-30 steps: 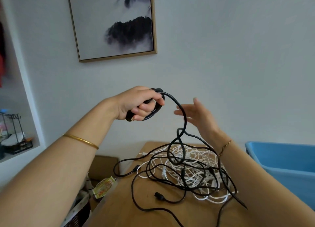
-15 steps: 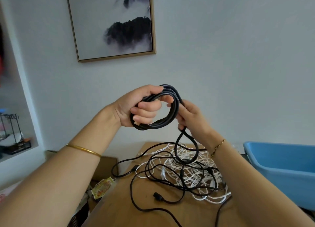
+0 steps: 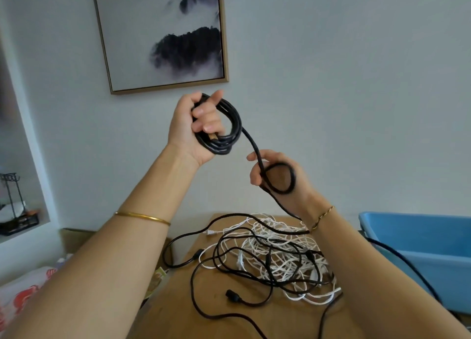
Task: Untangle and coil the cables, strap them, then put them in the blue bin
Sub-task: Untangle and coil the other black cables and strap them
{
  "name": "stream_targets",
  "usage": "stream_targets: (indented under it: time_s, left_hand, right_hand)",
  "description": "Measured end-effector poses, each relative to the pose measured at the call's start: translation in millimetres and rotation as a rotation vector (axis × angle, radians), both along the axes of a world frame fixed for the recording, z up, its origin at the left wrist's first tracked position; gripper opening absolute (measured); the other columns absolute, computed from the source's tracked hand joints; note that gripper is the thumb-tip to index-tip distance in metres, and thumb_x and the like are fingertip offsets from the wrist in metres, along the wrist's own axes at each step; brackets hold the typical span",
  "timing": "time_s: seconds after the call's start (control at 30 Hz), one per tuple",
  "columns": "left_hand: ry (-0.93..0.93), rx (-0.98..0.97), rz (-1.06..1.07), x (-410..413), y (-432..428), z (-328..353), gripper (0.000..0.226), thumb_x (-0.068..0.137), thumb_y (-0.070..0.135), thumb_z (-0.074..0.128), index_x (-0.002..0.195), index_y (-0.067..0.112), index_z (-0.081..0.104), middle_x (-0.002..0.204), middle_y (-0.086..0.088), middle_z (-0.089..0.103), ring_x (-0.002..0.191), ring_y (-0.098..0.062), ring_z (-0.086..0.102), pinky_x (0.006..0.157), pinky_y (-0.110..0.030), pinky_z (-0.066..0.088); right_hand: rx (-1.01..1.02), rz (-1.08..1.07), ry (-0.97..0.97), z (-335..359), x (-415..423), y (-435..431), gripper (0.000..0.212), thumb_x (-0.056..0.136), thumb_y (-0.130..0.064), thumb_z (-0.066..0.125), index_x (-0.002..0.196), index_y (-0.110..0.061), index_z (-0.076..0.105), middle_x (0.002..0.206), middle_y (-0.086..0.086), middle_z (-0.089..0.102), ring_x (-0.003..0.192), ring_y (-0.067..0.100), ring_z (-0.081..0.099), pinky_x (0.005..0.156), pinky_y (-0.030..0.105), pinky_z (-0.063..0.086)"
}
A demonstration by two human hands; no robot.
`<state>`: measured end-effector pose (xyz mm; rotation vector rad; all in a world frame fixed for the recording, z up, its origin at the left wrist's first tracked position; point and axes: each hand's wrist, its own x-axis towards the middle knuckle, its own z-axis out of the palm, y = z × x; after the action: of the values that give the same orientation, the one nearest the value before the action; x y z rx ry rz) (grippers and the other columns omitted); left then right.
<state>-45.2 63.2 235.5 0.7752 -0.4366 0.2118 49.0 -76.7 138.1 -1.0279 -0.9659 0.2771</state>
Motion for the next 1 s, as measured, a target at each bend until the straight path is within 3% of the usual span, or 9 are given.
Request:
stream_targets:
  time_s: [0.07,0.13,0.3,0.37,0.43,0.5,0.73,0.87,1.0]
  left_hand:
    - [0.012,-0.019,0.079,2,-2,6,0.032,0.097,0.023,0.035,0.091,0.000,0.056,0.036,0.008,0.030,0.025,-0.007,0.025,0.029,-0.014,0.026]
    - [0.020,-0.031,0.167,4,-3,9,0.029,0.096,0.022,0.036,0.094,0.000,0.055,0.038,0.008,0.030,0.026,-0.006,0.024,0.030,-0.014,0.025]
    - [-0.017,-0.069,0.351,4,13,26,0.025,0.096,0.021,0.037,0.102,0.003,0.052,0.040,0.009,0.032,0.029,-0.005,0.025,0.033,-0.016,0.026]
    - [-0.021,-0.076,0.414,3,21,29,0.024,0.096,0.022,0.038,0.102,0.003,0.052,0.041,0.010,0.033,0.030,-0.005,0.025,0.035,-0.016,0.026]
    - [-0.015,-0.084,0.466,3,27,28,0.025,0.097,0.022,0.037,0.102,0.003,0.053,0.041,0.010,0.033,0.030,-0.006,0.025,0.035,-0.016,0.026]
    - [-0.018,-0.098,0.499,4,34,28,0.025,0.097,0.022,0.037,0.102,0.003,0.053,0.041,0.010,0.034,0.030,-0.006,0.025,0.036,-0.016,0.026]
    - [-0.032,-0.163,0.645,6,47,31,0.017,0.095,0.018,0.040,0.095,0.003,0.049,0.044,0.007,0.037,0.032,-0.008,0.024,0.037,-0.017,0.027]
    - [-0.008,-0.162,0.780,14,52,28,0.020,0.092,0.014,0.040,0.074,0.009,0.044,0.044,0.006,0.038,0.034,-0.011,0.025,0.039,-0.018,0.027]
    - [0.008,-0.066,0.910,20,52,18,0.019,0.088,0.010,0.041,0.070,0.011,0.042,0.041,0.006,0.037,0.034,-0.012,0.025,0.039,-0.018,0.028]
  right_hand:
    - [0.062,0.076,0.104,-2,-2,1,0.049,0.095,-0.042,0.028,0.096,-0.003,0.057,0.050,0.004,0.045,0.054,0.019,0.044,0.064,0.029,0.038]
    - [0.120,0.109,0.200,-1,-2,4,0.062,0.096,-0.051,0.017,0.098,-0.002,0.056,0.048,0.001,0.039,0.046,0.016,0.036,0.054,0.027,0.034]
    - [0.119,-0.027,0.356,-3,-3,0,0.068,0.095,-0.060,0.012,0.094,-0.006,0.054,0.044,0.000,0.035,0.037,0.009,0.021,0.041,0.018,0.015]
    - [0.042,-0.158,0.322,-2,-6,1,0.054,0.097,-0.057,0.023,0.088,-0.010,0.050,0.044,-0.003,0.033,0.037,0.007,0.018,0.040,0.017,0.012]
    - [-0.049,-0.314,0.204,0,-12,2,0.029,0.097,-0.039,0.045,0.085,-0.013,0.045,0.045,-0.006,0.029,0.039,0.008,0.017,0.039,0.018,0.011]
    - [-0.107,-0.420,0.118,1,-17,1,0.018,0.093,-0.023,0.057,0.081,-0.014,0.046,0.045,-0.008,0.029,0.042,0.009,0.018,0.040,0.020,0.013]
    - [-0.261,-0.416,0.161,8,-32,1,0.026,0.096,-0.027,0.052,0.076,-0.010,0.052,0.042,-0.008,0.033,0.036,0.006,0.020,0.036,0.016,0.015]
    - [-0.467,-0.303,0.013,12,-53,6,0.035,0.098,-0.028,0.048,0.067,-0.011,0.052,0.039,-0.007,0.033,0.034,0.006,0.020,0.035,0.015,0.014]
    - [-0.616,-0.219,-0.132,23,-72,9,0.038,0.098,-0.030,0.046,0.066,-0.011,0.053,0.040,-0.005,0.033,0.033,0.006,0.019,0.035,0.014,0.015]
